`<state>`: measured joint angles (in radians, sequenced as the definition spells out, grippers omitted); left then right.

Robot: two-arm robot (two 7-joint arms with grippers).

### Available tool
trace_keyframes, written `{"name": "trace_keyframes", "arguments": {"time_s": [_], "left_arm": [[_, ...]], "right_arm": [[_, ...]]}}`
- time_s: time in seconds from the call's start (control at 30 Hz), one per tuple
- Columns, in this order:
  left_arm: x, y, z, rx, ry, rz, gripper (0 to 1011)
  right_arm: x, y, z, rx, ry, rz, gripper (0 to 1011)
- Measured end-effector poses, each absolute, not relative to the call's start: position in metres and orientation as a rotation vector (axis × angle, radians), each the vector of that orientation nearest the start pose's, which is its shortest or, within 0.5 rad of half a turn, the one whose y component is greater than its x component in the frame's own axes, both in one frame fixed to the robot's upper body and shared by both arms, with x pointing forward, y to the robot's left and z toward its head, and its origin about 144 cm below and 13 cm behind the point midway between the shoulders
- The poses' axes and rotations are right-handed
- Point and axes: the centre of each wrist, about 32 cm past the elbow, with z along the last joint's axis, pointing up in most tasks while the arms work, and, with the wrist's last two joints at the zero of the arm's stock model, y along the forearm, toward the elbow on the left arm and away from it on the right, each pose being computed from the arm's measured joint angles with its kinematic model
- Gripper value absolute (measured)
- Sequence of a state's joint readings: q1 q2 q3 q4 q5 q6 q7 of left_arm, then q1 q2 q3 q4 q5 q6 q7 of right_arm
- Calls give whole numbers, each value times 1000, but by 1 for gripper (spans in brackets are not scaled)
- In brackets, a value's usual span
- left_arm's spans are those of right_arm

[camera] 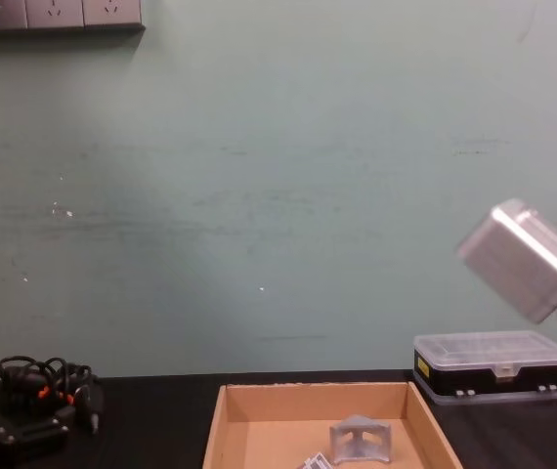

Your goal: Use one hand to pick up the angle iron from the table and place it into the box.

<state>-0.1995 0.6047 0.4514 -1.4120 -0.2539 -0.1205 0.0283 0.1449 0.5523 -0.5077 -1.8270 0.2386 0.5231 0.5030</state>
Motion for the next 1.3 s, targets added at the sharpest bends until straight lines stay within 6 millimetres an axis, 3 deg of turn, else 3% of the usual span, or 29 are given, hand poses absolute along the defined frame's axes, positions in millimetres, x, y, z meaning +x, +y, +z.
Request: {"name": "trace_keyframes", "arguments": {"time_s": [1.3], "left_arm": [[489,310,1140,304,-285,1248,1011]], "right_arm": [[468,-190,1197,-613,130,-565,1003]]}}
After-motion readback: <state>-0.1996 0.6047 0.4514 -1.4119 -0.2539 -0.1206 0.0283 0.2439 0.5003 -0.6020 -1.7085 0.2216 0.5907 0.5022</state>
